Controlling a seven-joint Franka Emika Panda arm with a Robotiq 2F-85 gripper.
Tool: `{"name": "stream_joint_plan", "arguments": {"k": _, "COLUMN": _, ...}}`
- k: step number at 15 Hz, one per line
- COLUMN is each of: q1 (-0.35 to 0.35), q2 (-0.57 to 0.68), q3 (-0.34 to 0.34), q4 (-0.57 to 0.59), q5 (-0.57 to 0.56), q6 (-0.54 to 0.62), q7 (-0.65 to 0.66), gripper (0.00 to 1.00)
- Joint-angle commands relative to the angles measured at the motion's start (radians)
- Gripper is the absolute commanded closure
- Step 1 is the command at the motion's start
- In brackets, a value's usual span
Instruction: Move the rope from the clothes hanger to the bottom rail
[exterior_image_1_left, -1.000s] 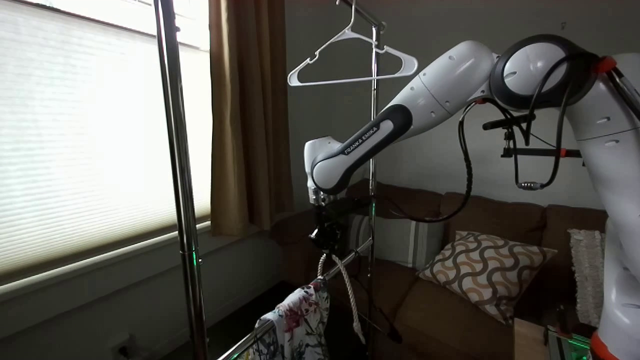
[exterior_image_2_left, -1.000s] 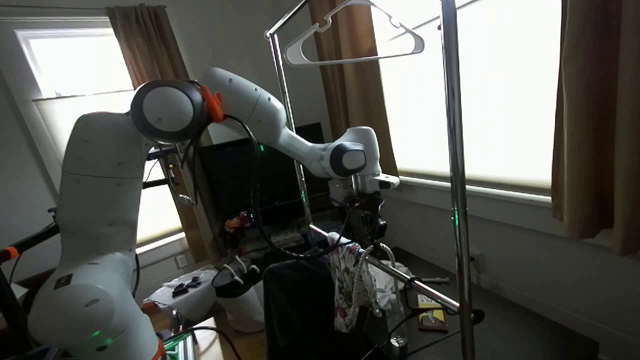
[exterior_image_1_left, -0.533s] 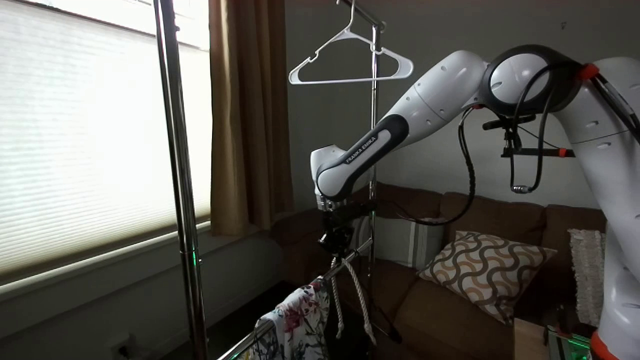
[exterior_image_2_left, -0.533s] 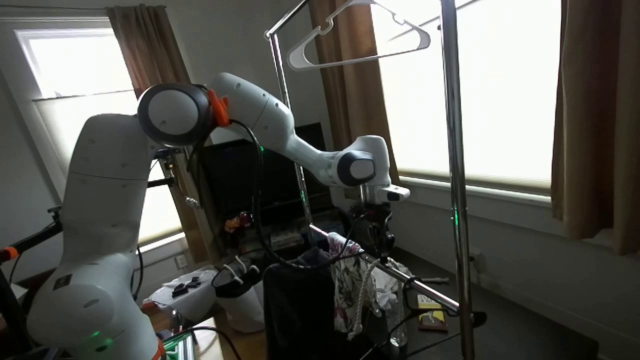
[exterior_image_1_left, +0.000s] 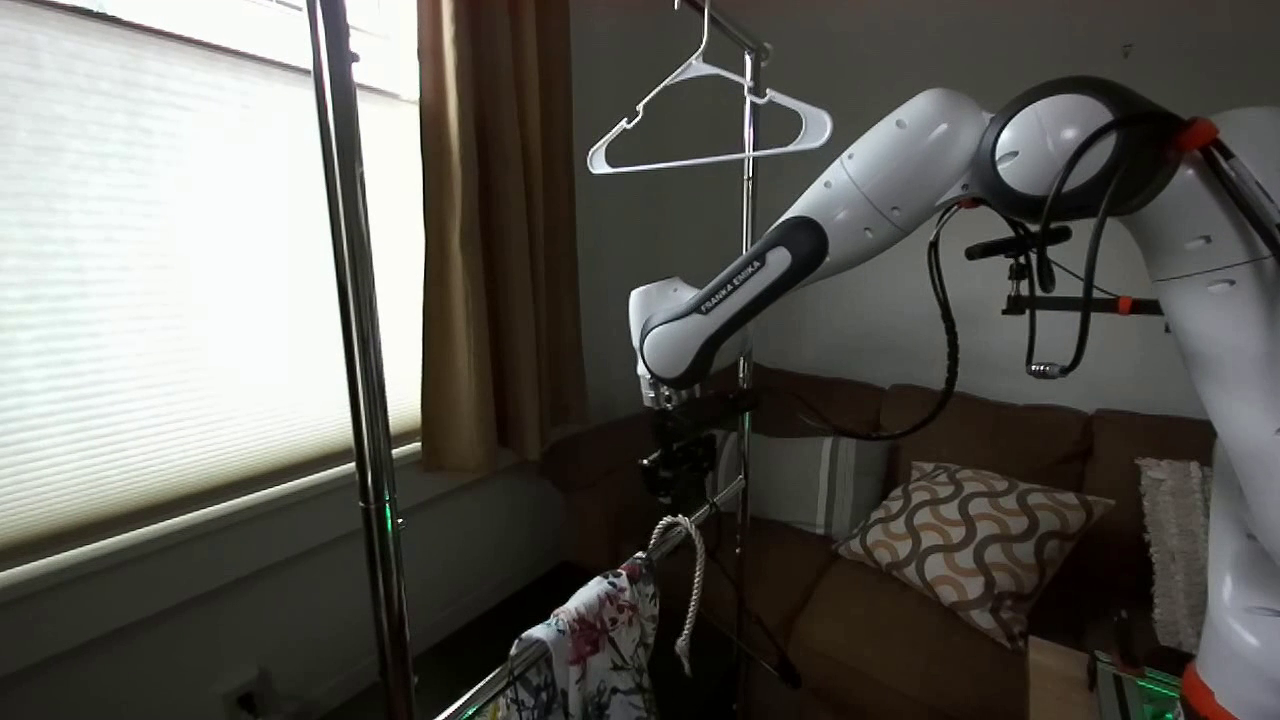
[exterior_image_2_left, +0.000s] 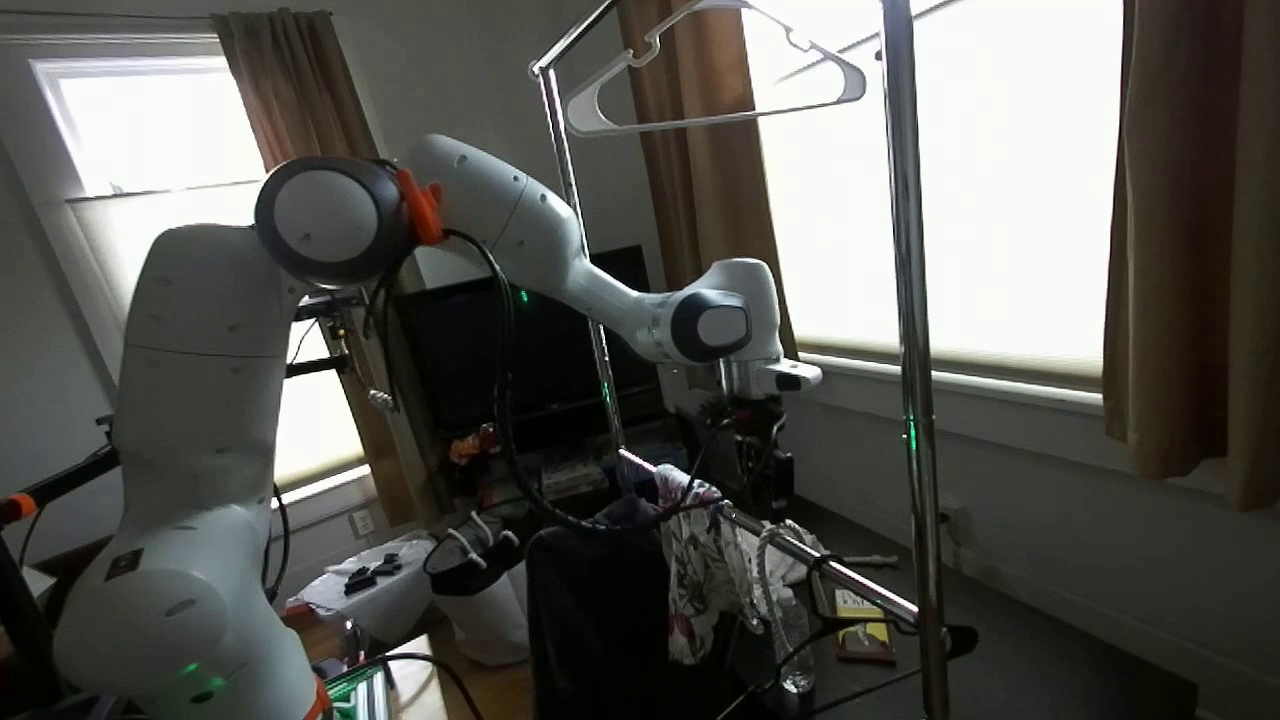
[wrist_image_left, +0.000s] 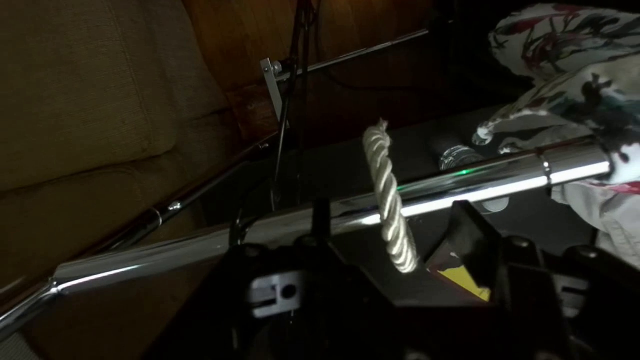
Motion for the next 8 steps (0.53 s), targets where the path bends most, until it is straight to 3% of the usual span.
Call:
{"name": "stream_joint_plan", "arguments": {"k": 1, "q1": -0.001, "q2": -0.185, "q3": 0.001, "q4": -0.172, "q5": -0.086, "q6": 0.021, "q7": -0.132, "gripper": 0.05}}
{"name": "stream_joint_plan", "arguments": {"k": 2, "q1": -0.005, "q2": -0.236, "q3": -0.001, "q4": -0.223, "q5": -0.122, "q6": 0.034, "q7": -0.168, "gripper": 0.01}}
{"name": "stream_joint_plan", "arguments": {"k": 6, "q1": -0.03, "q2": -0.4, "q3": 0.007, "q4": -0.394, "q5": -0.211, "q6": 0.095, "q7": -0.333, "gripper": 0.0}}
{"name": "stream_joint_plan", "arguments": {"k": 7, "q1": -0.025, "q2": -0.292, "q3": 0.012, "q4": -0.261, "q5": -0.175, "q6": 0.031, "q7": -0.262, "gripper": 0.0}}
{"name": "stream_joint_plan", "arguments": {"k": 8, "q1": -0.029, "q2": -0.33, "q3": 0.012, "q4": -0.301, "q5": -0.183, "q6": 0.047, "q7": -0.294, "gripper": 0.0}}
